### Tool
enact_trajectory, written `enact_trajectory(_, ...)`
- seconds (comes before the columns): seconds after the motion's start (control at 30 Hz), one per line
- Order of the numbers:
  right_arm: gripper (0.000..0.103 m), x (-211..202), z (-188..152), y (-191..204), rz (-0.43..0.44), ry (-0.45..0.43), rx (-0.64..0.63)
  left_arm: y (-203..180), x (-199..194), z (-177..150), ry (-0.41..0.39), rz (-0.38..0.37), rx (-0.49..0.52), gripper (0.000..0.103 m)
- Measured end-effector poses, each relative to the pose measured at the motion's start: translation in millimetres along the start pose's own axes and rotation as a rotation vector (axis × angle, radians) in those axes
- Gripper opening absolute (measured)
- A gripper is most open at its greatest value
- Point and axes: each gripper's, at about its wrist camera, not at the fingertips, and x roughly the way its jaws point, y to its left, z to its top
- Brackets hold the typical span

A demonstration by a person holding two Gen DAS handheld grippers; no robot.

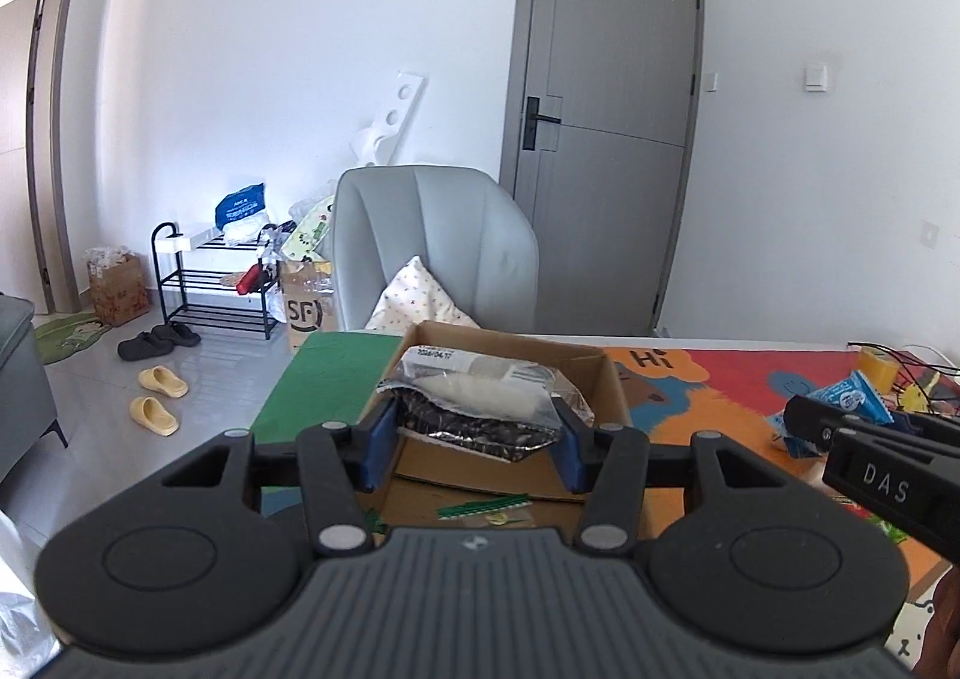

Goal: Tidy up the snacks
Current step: 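Carry both packs over the cardboard box and open both tools to drop them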

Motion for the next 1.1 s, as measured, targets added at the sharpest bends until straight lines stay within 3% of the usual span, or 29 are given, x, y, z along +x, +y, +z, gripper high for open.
enact_trajectory(0.37, 0.033, 21, 3, 28, 0.033, 0.025, -0.035, 21, 27, -2, 0.045, 0.019, -0.033, 0.053)
enact_trajectory(0.5, 0.033, 29, 3, 33, 0.035, 0.041, -0.041, 27, 34, -2, 0.049, 0.011, -0.039, 0.06)
enact_trajectory(0.57, 0.033, 32, 5, 36, 0.036, 0.043, -0.044, 29, 30, 0, 0.031, 0.013, -0.041, 0.071)
enact_trajectory(0.7, 0.033, 35, 7, 44, 0.043, 0.04, -0.051, 37, 25, 3, 0.011, 0.031, -0.054, 0.076)
enact_trajectory(1.1, 0.033, 51, 15, 75, 0.1, 0.03, -0.081, 70, 17, 6, -0.016, 0.191, -0.069, 0.088)
